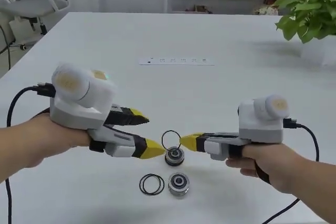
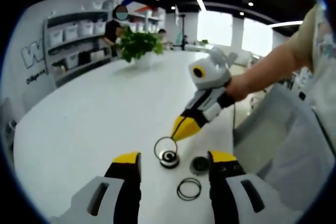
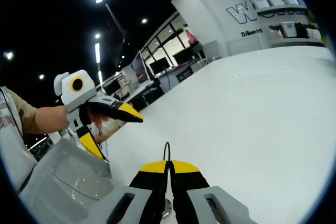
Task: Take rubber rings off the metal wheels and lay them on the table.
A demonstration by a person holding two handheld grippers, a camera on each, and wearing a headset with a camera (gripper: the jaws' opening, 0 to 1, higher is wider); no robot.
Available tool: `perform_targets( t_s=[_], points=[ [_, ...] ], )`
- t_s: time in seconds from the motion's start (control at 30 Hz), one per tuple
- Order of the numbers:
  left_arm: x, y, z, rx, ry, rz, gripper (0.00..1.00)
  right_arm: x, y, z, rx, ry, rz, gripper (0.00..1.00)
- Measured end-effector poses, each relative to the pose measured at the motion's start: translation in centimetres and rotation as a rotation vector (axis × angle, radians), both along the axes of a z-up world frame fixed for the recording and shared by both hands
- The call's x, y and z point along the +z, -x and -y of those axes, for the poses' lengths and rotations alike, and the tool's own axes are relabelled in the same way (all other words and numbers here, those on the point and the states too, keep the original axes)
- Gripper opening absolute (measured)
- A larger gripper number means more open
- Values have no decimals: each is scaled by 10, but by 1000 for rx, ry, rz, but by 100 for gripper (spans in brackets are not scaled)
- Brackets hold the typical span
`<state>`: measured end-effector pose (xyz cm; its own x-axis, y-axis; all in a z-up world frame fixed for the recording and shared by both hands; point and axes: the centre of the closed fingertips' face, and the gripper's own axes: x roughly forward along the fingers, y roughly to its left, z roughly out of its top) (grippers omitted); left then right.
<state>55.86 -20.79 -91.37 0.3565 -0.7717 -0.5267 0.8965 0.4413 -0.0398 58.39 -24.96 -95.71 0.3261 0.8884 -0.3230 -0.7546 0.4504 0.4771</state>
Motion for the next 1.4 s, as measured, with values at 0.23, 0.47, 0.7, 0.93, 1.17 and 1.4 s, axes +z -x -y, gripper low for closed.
perform_targets(
  t_s=[0.23, 0.47, 0.7, 0.93, 1.17, 1.4],
  points=[
    [4, 9, -8, 7, 4, -5, 57, 4, 4, -4, 11, -8, 0, 0],
    [6, 19, -17, 12, 10, -12, 61, 8, 9, -9, 26, -13, -1, 0],
    [10, 26, -24, 20, 18, -13, 65, 10, 13, -14, 43, -16, -1, 0],
    [11, 34, -29, 24, 20, -21, 69, 11, 18, -19, 57, -18, -6, 0],
    [12, 40, -34, 33, 26, -24, 73, 13, 23, -24, 77, -23, -9, 0],
    [11, 48, -39, 41, 27, -34, 78, 11, 30, -30, 102, -21, -19, 0]
  ],
)
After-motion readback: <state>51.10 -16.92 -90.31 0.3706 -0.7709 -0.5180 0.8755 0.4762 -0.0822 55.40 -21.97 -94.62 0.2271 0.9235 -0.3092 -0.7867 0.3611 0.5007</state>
